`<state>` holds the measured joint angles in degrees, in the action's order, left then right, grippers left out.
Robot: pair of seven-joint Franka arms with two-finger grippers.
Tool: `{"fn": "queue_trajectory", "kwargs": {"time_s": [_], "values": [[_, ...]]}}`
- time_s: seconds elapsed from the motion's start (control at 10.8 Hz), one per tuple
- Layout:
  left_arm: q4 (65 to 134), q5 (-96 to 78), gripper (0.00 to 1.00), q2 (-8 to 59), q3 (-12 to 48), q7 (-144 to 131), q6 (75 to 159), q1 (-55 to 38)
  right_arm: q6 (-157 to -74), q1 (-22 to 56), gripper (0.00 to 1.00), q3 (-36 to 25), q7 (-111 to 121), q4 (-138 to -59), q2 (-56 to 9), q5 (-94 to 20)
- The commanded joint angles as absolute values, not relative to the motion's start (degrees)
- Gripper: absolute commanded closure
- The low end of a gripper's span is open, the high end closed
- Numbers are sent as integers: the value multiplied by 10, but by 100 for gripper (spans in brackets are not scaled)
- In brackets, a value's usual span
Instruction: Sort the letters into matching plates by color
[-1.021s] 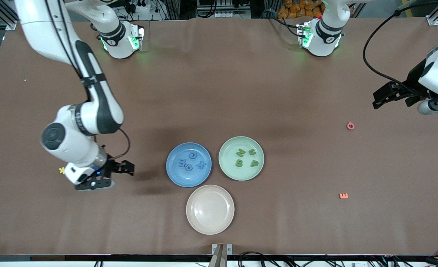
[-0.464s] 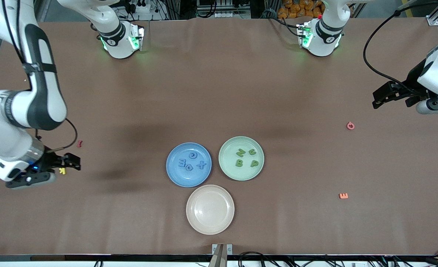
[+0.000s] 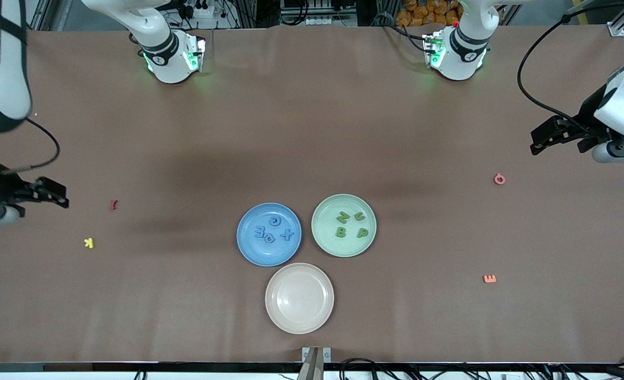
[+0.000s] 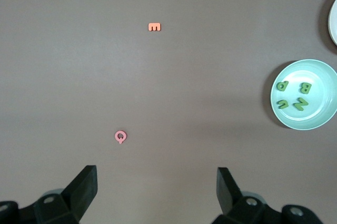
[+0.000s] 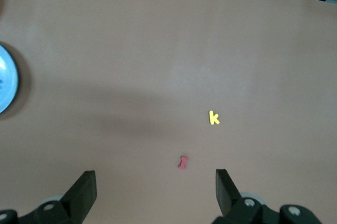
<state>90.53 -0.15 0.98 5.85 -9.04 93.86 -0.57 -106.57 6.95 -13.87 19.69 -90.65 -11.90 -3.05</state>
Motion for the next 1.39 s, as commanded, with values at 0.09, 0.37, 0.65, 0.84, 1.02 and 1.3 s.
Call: {"fn": "queue_trajectory", "kwargs": {"time_s": [0.09,0.37,0.65,0.84,1.02,1.3], "values": [[904,-16,0,8,59,-77,938,-2,-915,73,0,-146,151,-838,-76,-13],[904,-16,0,8,59,-77,938,-2,-877,99,0,-133,-4,-838,-35,-14],[903,-15,0,10,59,-77,939,-2,-851,105,0,-119,-40,-830,-33,-14],[903,-15,0,10,59,-77,939,-3,-858,105,0,-117,-40,-832,-33,-11],[903,-15,0,10,59,-77,939,-3,-867,105,0,-117,-40,-833,-36,-2],[903,-16,0,9,59,-77,939,-2,-881,105,0,-117,-41,-836,-39,-1]]}}
